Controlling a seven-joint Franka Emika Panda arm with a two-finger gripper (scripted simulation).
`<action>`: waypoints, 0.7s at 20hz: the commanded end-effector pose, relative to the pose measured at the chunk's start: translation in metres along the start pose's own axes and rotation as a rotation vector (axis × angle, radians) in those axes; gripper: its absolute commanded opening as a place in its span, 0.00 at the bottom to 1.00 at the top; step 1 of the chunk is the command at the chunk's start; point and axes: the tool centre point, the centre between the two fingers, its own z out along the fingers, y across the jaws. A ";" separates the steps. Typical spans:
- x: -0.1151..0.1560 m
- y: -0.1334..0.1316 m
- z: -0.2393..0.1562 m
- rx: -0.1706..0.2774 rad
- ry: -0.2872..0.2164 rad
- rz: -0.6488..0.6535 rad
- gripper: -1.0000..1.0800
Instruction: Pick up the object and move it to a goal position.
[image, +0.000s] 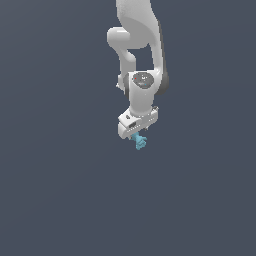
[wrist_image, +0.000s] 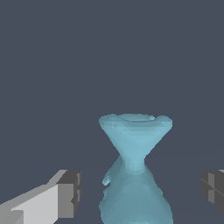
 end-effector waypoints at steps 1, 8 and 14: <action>-0.001 -0.001 0.013 0.001 -0.001 -0.002 0.96; 0.000 0.000 0.031 0.000 -0.001 -0.003 0.96; 0.000 0.000 0.031 0.000 -0.001 -0.003 0.00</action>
